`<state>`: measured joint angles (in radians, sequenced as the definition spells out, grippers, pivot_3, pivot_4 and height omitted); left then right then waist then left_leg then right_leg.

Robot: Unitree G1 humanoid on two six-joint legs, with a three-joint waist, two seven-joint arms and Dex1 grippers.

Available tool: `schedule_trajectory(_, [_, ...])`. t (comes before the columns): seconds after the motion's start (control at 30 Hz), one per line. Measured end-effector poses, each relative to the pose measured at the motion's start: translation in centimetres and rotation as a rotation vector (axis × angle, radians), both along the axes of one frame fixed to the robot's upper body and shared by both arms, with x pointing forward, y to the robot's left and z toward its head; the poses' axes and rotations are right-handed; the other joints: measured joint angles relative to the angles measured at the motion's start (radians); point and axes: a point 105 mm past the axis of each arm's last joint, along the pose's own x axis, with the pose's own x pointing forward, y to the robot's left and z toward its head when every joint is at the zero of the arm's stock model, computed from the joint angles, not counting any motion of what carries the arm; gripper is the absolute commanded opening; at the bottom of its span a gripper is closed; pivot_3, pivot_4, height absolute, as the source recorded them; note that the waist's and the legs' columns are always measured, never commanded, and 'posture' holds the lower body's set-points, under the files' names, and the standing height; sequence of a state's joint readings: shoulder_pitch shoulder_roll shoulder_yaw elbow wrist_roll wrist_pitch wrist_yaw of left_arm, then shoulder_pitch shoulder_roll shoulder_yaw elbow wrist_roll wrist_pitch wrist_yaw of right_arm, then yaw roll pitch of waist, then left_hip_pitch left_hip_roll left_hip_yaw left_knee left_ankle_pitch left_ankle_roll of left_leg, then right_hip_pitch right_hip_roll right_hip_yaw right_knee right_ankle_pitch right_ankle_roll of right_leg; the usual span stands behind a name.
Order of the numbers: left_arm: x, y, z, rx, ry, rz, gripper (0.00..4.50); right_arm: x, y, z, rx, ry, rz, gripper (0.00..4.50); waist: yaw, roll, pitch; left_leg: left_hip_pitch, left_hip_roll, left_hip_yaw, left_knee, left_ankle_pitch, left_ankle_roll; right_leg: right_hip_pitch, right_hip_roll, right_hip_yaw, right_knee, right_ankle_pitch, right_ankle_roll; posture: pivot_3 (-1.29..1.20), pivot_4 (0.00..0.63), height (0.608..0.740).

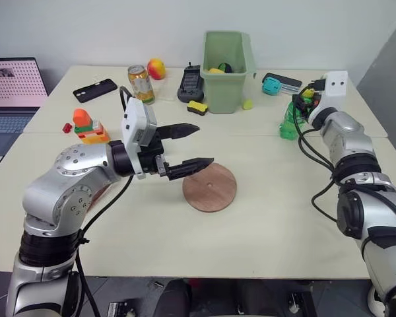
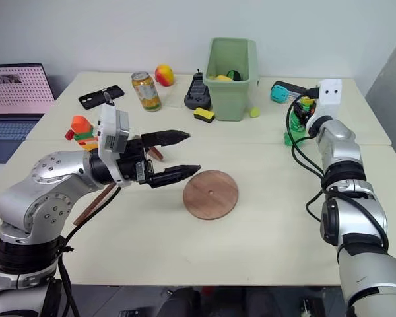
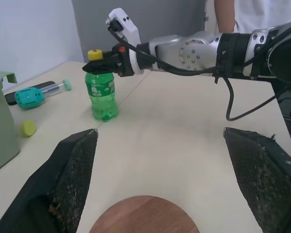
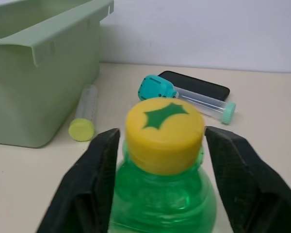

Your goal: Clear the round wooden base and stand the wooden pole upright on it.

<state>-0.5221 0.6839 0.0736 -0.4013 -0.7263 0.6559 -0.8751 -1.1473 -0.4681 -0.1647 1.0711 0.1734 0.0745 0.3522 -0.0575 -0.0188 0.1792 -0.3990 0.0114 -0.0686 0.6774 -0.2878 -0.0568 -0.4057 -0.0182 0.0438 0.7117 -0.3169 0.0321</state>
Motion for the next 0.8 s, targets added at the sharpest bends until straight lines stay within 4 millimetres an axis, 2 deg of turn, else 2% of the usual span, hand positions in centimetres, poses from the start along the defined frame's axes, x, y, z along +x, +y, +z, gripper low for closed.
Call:
schedule_trajectory(0.1, [0.0,0.0,0.1,-0.003,-0.007,-0.002,4.32,-0.1,0.2,0.9,-0.015,-0.032,0.012,4.41,0.0,0.0,0.0,0.0,0.0,0.0,0.0,0.0,-0.001,0.0,0.0,0.0,0.0,0.0,0.0,0.0,0.15,0.74])
schedule_trajectory(0.3, [0.2,0.3,0.4,0.017,-0.013,-0.01,4.32,-1.2,0.4,4.7,-0.068,-0.172,0.039,4.46,0.0,0.0,0.0,0.0,0.0,0.0,0.0,0.0,-0.001,0.0,0.0,0.0,0.0,0.0,0.0,0.0,0.15,0.74])
schedule_trajectory(0.43, [1.8,2.7,1.7,0.074,-0.028,0.08,4.32,-3.8,2.0,11.1,-0.1,-0.396,0.123,4.46,0.0,0.003,0.002,0.0,0.0,-0.003,-0.001,0.0,0.0,-0.001,0.0,0.0,0.0,0.0,0.0,0.0,0.15,0.74])
schedule_trajectory(0.47, [2.2,3.5,1.7,0.084,-0.019,0.116,4.32,-4.6,2.8,12.3,-0.106,-0.438,0.168,4.46,-0.001,0.003,0.002,0.0,0.001,-0.003,-0.001,0.0,0.0,-0.001,0.0,0.0,0.0,0.0,0.0,0.0,0.15,0.74])
schedule_trajectory(0.53, [3.5,5.9,1.2,0.146,0.019,0.24,4.32,-6.4,4.6,13.2,-0.097,-0.472,0.294,4.46,-0.003,0.003,0.002,0.0,0.001,-0.005,-0.001,-0.001,0.002,-0.001,0.001,-0.001,0.0,0.0,0.0,0.0,0.15,0.74])
schedule_trajectory(0.6, [5.2,9.5,0.3,0.204,0.094,0.418,4.32,-8.5,7.0,11.3,-0.083,-0.414,0.489,4.46,0.0,0.003,0.002,0.0,0.001,-0.009,-0.001,-0.002,0.003,0.0,0.001,-0.003,0.0,0.0,0.0,0.0,0.15,0.74])
schedule_trajectory(0.67, [6.5,13.3,-0.9,0.262,0.159,0.583,4.32,-11.0,9.9,7.2,-0.089,-0.273,0.716,4.46,0.001,0.003,0.002,0.0,0.001,-0.01,-0.002,-0.002,0.004,0.0,0.001,-0.004,0.0,0.0,0.0,0.0,0.15,0.74])
schedule_trajectory(0.7, [7.0,15.6,-1.7,0.307,0.181,0.674,4.32,-12.7,12.0,4.0,-0.072,-0.148,0.869,4.46,0.001,0.004,0.002,0.0,0.0,-0.01,-0.001,-0.002,0.004,0.0,0.001,-0.004,0.0,0.0,0.0,0.0,0.15,0.74])
schedule_trajectory(0.73, [7.3,16.5,-2.2,0.336,0.183,0.707,4.32,-13.9,13.3,1.9,-0.055,-0.056,0.96,4.46,0.002,0.004,0.004,-0.001,0.0,-0.01,-0.001,-0.002,0.004,-0.001,0.001,-0.004,0.001,0.0,0.0,0.0,0.15,0.74])
schedule_trajectory(0.8, [7.3,16.6,-3.3,0.391,0.215,0.688,4.32,-16.2,14.5,-0.2,-0.077,0.029,1.078,4.46,0.009,0.005,0.004,-0.002,-0.002,-0.01,0.0,-0.002,0.004,-0.001,0.001,-0.004,0.0,0.0,0.0,0.0,0.15,0.74])
